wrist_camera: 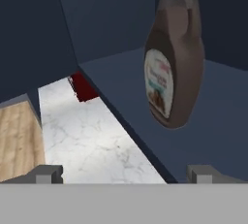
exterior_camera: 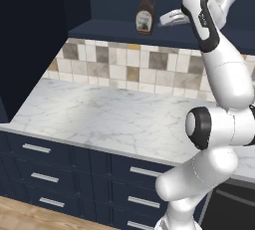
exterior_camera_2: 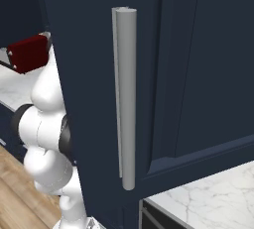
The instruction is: Move the syrup bottle and condiment bottle from the cabinet to the dining counter.
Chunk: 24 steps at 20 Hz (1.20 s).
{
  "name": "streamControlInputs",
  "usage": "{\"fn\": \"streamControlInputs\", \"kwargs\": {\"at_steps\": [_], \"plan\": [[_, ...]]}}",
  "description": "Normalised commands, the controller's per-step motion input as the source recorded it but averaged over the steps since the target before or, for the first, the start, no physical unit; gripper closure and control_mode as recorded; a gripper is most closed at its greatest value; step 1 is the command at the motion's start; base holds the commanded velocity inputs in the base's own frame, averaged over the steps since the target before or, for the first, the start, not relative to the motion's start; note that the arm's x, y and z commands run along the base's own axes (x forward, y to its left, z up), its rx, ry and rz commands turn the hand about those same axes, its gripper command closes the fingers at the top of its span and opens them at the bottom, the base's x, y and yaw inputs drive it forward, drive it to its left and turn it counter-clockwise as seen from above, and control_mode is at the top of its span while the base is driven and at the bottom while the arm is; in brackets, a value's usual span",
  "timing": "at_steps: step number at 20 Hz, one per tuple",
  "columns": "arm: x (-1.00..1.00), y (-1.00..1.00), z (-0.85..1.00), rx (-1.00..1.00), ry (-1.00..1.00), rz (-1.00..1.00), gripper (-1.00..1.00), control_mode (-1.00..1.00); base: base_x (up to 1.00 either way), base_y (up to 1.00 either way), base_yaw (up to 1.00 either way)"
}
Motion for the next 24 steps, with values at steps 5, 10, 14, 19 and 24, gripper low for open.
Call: {"fn": "streamControlInputs", "kwargs": {"at_steps": [5, 10, 14, 19, 24], "plan": [[0.29, 0.00, 0.00, 0.00, -0.04, 0.04, -1.00, -1.00, 0.00, 0.00, 0.00], [0.26, 0.00, 0.00, 0.00, -0.01, 0.05, -1.00, -1.00, 0.00, 0.00, 0.00], [0.29, 0.00, 0.00, 0.00, 0.00, 0.05, -1.00, -1.00, 0.00, 0.00, 0.00], [0.31, -0.01, 0.02, 0.00, 0.00, 0.04, -1.00, -1.00, 0.00, 0.00, 0.00], [0.36, -0.04, 0.01, 0.00, 0.00, 0.04, -1.00, -1.00, 0.00, 0.00, 0.00]]}}
